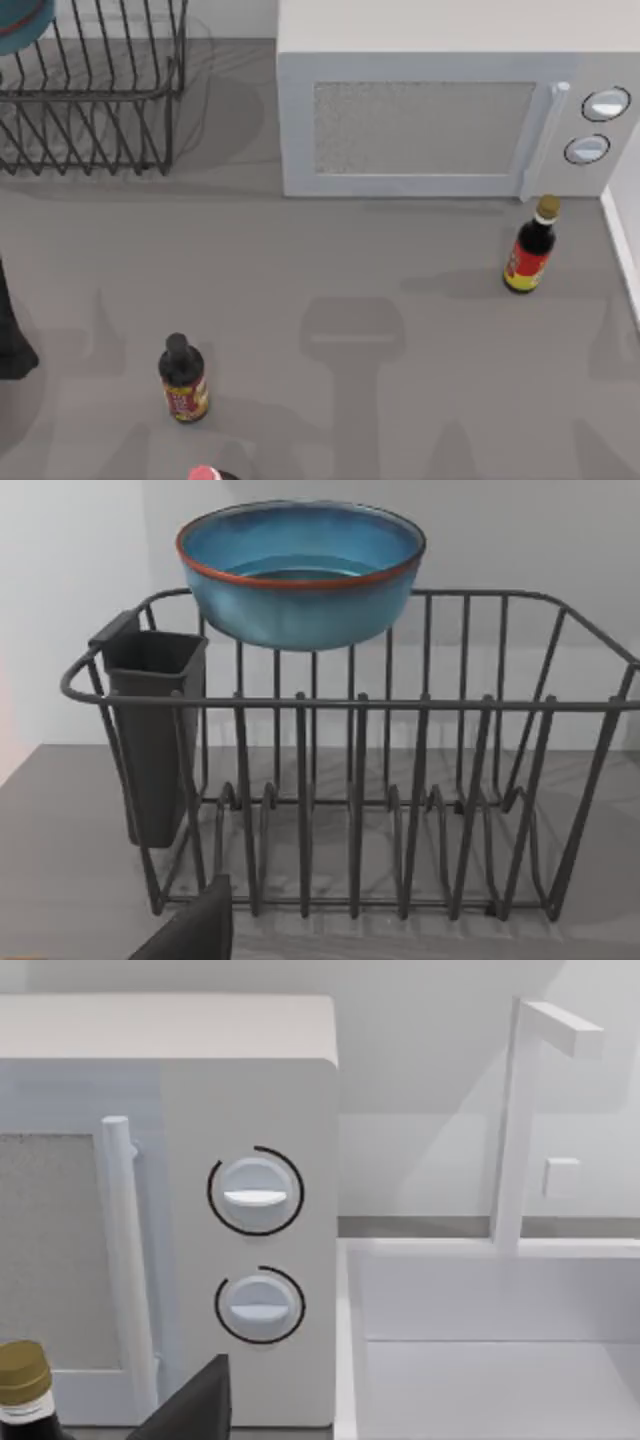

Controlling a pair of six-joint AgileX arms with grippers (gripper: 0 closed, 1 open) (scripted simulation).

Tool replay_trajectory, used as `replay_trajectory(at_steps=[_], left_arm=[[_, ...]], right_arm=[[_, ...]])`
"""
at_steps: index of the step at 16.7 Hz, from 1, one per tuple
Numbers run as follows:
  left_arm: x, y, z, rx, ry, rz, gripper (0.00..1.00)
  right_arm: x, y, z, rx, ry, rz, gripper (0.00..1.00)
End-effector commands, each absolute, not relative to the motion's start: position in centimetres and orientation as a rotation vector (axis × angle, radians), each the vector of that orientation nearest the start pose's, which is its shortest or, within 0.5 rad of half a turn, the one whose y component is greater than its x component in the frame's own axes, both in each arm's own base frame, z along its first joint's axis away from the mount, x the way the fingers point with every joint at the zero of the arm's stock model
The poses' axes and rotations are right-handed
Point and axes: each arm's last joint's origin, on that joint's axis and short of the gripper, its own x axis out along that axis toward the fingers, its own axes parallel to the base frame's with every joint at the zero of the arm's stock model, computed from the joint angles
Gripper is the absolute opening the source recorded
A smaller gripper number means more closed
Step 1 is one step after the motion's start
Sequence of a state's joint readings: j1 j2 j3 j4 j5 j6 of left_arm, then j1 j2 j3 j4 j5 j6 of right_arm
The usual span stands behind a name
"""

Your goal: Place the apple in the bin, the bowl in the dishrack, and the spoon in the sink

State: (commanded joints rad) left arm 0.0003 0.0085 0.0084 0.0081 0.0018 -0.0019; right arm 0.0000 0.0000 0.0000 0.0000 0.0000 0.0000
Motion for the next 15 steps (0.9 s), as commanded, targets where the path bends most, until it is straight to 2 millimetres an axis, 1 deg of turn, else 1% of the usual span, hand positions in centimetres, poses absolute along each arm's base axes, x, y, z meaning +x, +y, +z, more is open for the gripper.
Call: replay_trajectory(at_steps=[1, 6, 9, 12, 15], left_arm=[[10.6, -0.1, 16.0, 0.000, 0.000, 0.000, 1.00], [10.6, -0.1, 16.0, 0.000, 0.000, 0.000, 1.00], [10.6, -0.1, 16.0, 0.000, 0.000, 0.000, 1.00], [10.6, -0.1, 16.0, 0.000, 0.000, 0.000, 1.00], [10.6, -0.1, 16.0, 0.000, 0.000, 0.000, 1.00]], right_arm=[[10.6, -0.1, 16.0, 0.000, 0.000, 0.000, 1.00], [10.6, -0.1, 16.0, -0.001, 0.001, 0.000, 1.00], [10.7, -0.2, 16.8, -0.030, 0.074, -0.011, 1.00], [11.2, -0.5, 18.0, -0.089, 0.260, -0.021, 1.00], [12.7, -0.9, 18.9, -0.152, 0.555, -0.011, 1.00]])
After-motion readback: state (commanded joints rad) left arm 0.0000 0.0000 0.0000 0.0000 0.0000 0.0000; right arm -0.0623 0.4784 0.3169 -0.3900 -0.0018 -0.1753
